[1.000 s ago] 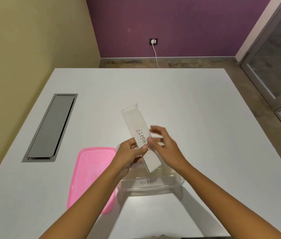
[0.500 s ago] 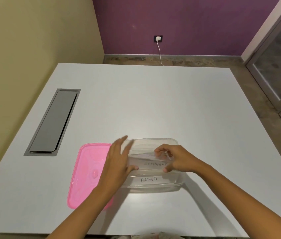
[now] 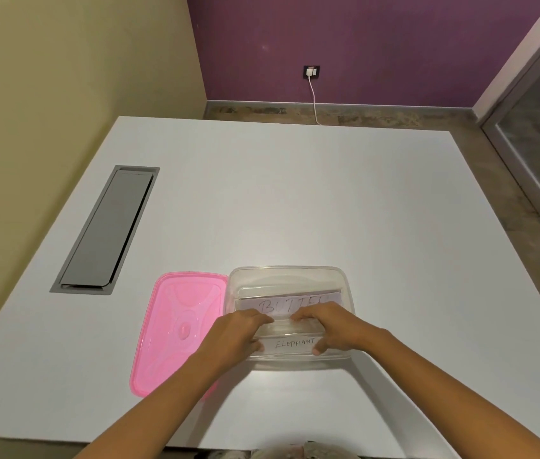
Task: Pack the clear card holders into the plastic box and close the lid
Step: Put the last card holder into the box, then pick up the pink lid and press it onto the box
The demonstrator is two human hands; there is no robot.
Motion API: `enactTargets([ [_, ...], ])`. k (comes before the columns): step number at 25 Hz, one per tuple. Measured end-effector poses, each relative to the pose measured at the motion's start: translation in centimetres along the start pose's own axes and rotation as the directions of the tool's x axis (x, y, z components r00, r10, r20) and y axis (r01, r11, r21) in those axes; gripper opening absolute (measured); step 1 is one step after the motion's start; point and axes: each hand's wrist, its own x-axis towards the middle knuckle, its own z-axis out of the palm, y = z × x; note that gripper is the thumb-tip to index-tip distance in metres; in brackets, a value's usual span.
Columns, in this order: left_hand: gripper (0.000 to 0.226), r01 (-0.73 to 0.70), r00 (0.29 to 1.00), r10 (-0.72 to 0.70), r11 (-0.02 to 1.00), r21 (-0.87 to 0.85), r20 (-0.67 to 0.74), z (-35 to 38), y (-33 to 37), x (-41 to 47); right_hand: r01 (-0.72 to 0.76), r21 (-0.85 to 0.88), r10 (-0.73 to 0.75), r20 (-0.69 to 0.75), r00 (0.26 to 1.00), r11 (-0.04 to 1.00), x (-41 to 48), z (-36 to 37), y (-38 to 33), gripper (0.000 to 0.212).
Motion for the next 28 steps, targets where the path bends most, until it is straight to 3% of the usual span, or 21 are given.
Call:
enactTargets([
  [10, 0.043, 0.008, 0.998, -0.012, 0.998, 0.056, 0.06, -0.2, 0.4, 0.8, 0.005, -0.103, -0.006, -0.013, 1.0, 0.995, 0.1, 0.7, -0.7, 0.077],
  [12, 0.031, -0.014, 1.0, 0.014, 1.0, -0.005, -0.028, -0.5, 0.6, 0.3, 0.012, -0.117, -0.015, -0.023, 1.0, 0.993, -0.2, 0.7, -1.0, 0.072],
  [15, 0.008, -0.083, 0.951, 0.02, 0.978, -0.191, -0.308, -0.9, 0.9, -1.6, 0.024, -0.077, -0.031, -0.093, 0.995, 0.997, -1.0, 0.7, -1.7, 0.058],
  [17, 0.005, -0.056, 0.887, -0.07, 0.965, -0.258, -0.456, -0.7, 0.5, -3.2, 0.063, -0.039, -0.069, -0.183, 0.981, 0.997, -1.7, 0.8, -2.1, 0.049],
  [19, 0.007, 0.034, 0.812, -0.247, 0.924, -0.381, -0.528, 0.1, -0.4, -4.6, 0.102, -0.008, -0.101, -0.258, 0.961, 0.995, -2.2, 1.1, -2.6, 0.042],
  [20, 0.01, 0.086, 0.765, -0.38, 0.861, -0.502, -0.52, 0.5, -1.0, -5.2, 0.117, 0.004, -0.111, -0.279, 0.954, 0.993, -2.4, 1.2, -2.9, 0.039],
  [22, 0.016, 0.165, 0.67, -0.63, 0.641, -0.749, -0.392, 1.8, -2.4, -6.4, 0.142, 0.033, -0.126, -0.301, 0.945, 0.989, -2.6, 1.7, -3.4, 0.035],
  [23, 0.017, 0.23, 0.654, -0.694, 0.562, -0.795, -0.301, 2.5, -3.1, -7.1, 0.15, 0.047, -0.128, -0.308, 0.943, 0.988, -2.6, 2.1, -3.6, 0.033],
  [24, 0.016, 0.314, 0.673, -0.704, 0.55, -0.774, -0.228, 3.3, -3.8, -7.9, 0.154, 0.057, -0.128, -0.316, 0.94, 0.986, -2.6, 2.5, -3.8, 0.032],
  [26, 0.014, 0.447, 0.768, -0.626, 0.676, -0.587, -0.136, 4.9, -4.6, -9.6, 0.154, 0.061, -0.126, -0.33, 0.936, 0.986, -2.6, 3.2, -4.1, 0.029],
  [28, 0.023, 0.468, 0.844, -0.523, 0.827, -0.311, -0.121, 6.0, -4.8, -10.8, 0.155, 0.053, -0.128, -0.337, 0.933, 0.986, -2.5, 3.6, -4.2, 0.027],
])
